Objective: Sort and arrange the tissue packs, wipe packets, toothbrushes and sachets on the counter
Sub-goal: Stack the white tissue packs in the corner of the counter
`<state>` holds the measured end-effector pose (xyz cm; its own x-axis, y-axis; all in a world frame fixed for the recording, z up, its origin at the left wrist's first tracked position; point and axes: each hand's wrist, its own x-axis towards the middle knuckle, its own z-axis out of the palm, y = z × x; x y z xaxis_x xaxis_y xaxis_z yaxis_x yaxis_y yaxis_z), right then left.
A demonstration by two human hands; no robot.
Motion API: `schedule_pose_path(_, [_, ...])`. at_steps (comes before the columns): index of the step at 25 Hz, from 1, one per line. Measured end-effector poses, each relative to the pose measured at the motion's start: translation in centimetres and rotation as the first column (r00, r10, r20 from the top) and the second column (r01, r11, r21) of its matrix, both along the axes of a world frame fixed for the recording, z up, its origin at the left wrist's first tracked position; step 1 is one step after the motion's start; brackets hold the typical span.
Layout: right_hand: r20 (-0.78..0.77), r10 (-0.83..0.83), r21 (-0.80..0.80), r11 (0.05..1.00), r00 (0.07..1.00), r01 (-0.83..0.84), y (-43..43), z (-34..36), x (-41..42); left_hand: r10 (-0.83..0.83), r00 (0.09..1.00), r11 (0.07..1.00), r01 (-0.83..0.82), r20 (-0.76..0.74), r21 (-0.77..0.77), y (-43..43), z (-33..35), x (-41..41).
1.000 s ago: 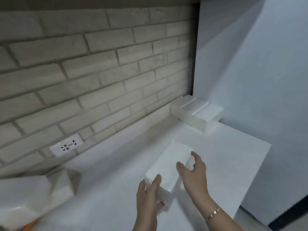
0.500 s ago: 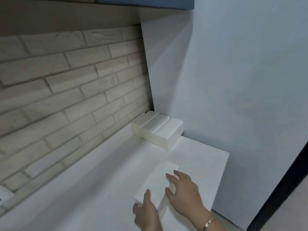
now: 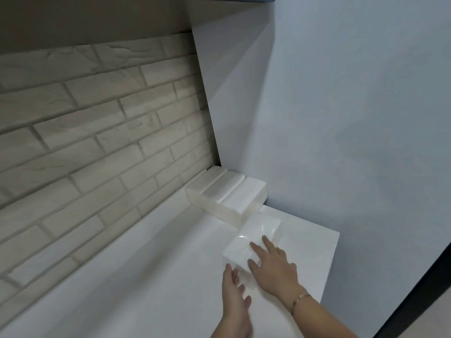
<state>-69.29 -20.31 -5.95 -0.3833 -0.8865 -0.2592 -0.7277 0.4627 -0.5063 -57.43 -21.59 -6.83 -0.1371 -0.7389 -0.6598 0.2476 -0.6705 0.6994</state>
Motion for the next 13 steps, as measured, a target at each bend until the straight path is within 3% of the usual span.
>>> schedule_pose_path(13, [-0.059, 0.024, 0.124, 0.992, 0.998, -0.016, -10.7, 1.0, -11.3, -0.304, 0.931, 0.952, 0.306, -0.202, -0.02, -7.9, 2.6, -8.0])
